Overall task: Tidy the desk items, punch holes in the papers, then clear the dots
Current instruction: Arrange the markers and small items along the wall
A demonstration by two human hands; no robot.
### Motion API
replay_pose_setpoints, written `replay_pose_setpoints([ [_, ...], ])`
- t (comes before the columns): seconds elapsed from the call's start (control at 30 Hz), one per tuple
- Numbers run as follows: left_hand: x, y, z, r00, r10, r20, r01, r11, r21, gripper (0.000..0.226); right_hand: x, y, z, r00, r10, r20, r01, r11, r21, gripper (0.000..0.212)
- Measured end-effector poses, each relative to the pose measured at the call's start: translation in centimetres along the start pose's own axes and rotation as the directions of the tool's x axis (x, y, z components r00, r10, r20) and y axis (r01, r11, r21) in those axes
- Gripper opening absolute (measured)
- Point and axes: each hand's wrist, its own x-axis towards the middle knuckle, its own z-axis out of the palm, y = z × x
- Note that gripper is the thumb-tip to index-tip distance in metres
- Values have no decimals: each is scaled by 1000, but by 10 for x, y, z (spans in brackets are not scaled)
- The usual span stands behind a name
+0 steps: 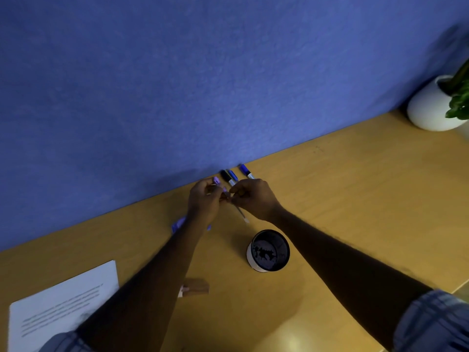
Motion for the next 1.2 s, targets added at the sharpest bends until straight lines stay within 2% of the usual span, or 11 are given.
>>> replay_pose_setpoints([
  [0.1, 0, 0, -3, 1000, -25, 1, 25, 997, -70, 22, 5, 12, -1, 995, 40, -90, -45, 998, -47, 12],
  [0.2, -2, -2, -12, 999, -24, -36, 20, 995, -98, 18, 20, 29, -4, 971, 166, -173, -204, 950, -235, 14],
  [0.27, -5, -5, -21, 999, -35, -22, 32, 993, -114, 11, 31, 34, -3, 961, 231, -150, -271, 887, -373, 21],
  [0.33, -6, -10, -33, 999, -49, -3, 49, 993, -107, 12, 41, 36, -1, 961, 258, -104, -276, 833, -480, 25],
  [0.43, -8, -15, -48, 998, -61, -22, 59, 995, -79, 20, 51, 36, 2, 948, 302, -99, -307, 793, -525, 23],
  [0.57, -9, -19, -60, 997, -52, -58, 50, 998, -24, 11, 56, 35, 3, 946, 312, -93, -307, 759, -574, 21],
  [0.73, -17, -18, -71, 996, -34, -77, 35, 999, 12, 12, 50, 33, 0, 945, 292, -146, -324, 787, -525, 22],
  [1.03, -41, -24, -100, 996, -20, -86, 31, 990, 134, 12, 3, -26, 2, 984, 137, -113, -173, 885, -433, 19],
  [1.2, -63, -30, -117, 994, -38, -99, 52, 989, 140, 11, -35, -77, 37, 996, -34, 86, 64, 926, -372, 20],
])
